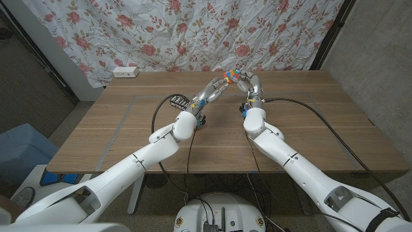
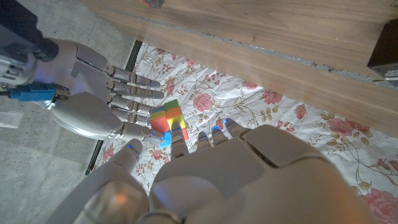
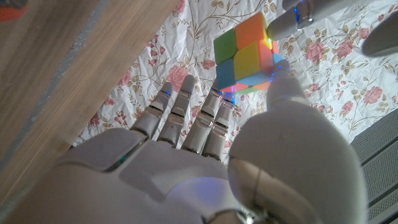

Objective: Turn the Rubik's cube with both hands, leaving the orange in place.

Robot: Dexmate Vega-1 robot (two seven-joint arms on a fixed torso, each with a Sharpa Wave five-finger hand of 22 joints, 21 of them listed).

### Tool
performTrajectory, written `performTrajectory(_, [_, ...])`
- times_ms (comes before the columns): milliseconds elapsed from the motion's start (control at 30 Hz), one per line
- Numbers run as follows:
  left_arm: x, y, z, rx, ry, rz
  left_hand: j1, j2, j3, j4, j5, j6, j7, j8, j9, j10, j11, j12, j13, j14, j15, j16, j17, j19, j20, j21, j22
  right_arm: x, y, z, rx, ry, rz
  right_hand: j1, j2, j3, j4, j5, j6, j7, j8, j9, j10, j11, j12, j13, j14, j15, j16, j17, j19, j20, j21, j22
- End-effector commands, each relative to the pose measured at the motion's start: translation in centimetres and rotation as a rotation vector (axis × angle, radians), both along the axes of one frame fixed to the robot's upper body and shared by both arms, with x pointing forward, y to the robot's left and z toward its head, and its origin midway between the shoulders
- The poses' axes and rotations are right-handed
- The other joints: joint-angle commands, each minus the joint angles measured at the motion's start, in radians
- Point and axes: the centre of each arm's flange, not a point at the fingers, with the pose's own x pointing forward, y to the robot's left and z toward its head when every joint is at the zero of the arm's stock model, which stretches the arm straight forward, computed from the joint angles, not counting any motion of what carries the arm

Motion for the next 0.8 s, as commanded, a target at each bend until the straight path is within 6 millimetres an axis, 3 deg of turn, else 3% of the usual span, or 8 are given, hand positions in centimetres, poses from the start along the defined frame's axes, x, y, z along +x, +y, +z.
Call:
performTrajectory(33, [0.11, -0.08, -0.31, -0.009, 0.005, -0.007, 0.004, 0.110, 0.008, -0.003, -0.002, 0.002, 0.004, 0.002, -0.001, -0.004, 0.008, 0.002, 0.002, -0.095, -0.003, 0.000, 0.003, -0.005, 0.010, 0.007, 0.000, -0.03, 0.45, -0.31, 0.022, 0.000, -0.001, 0.066, 0.067, -0.001, -0.004, 0.006, 0.056, -0.050, 0.007, 0.006, 0.025, -0.020, 0.004, 0.005, 0.004, -0.142, 0.004, 0.002, 0.005, -0.001, 0.004, 0.003])
performTrajectory(800, [0.27, -0.13, -0.92, -0.014, 0.020, -0.010, 0.004, 0.110, 0.011, -0.003, -0.003, 0.006, 0.006, 0.002, -0.001, -0.004, 0.009, 0.001, 0.002, -0.096, -0.004, 0.000, 0.003, -0.004, 0.009, 0.006, 0.000, 0.07, 0.53, -0.13, 0.039, -0.009, 0.000, 0.065, 0.069, -0.003, -0.003, 0.005, 0.056, -0.050, 0.007, 0.006, 0.023, -0.019, 0.002, 0.004, 0.003, -0.140, 0.003, 0.002, 0.004, -0.001, 0.004, 0.003])
